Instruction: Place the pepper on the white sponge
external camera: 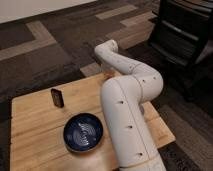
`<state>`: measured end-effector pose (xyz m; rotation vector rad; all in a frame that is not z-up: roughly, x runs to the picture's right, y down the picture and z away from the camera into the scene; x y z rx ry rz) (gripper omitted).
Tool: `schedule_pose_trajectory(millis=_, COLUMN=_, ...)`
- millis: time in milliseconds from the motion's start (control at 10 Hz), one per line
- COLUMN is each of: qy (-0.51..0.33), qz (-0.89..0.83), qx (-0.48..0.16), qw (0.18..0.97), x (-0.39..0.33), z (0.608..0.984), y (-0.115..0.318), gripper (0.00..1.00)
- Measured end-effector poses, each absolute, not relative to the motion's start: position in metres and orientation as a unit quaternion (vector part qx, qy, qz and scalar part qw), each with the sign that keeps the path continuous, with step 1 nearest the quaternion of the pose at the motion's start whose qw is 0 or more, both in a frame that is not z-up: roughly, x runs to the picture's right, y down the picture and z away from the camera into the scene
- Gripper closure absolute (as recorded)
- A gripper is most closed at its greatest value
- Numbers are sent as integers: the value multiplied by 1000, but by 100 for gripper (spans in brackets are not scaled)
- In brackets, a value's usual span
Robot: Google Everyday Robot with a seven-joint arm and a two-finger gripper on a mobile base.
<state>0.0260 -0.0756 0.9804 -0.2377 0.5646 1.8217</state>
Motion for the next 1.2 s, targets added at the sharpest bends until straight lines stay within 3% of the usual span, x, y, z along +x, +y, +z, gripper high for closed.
schedule_pose_trajectory(millis=400, qy=253, qz=766, qx=-71, qw=587, x=23, z=939, y=-84, gripper=100)
schedule_pose_trajectory(millis=1200, qy=264, qz=784, qx=-22, qw=562, x=95, z=877, y=-33, gripper=100)
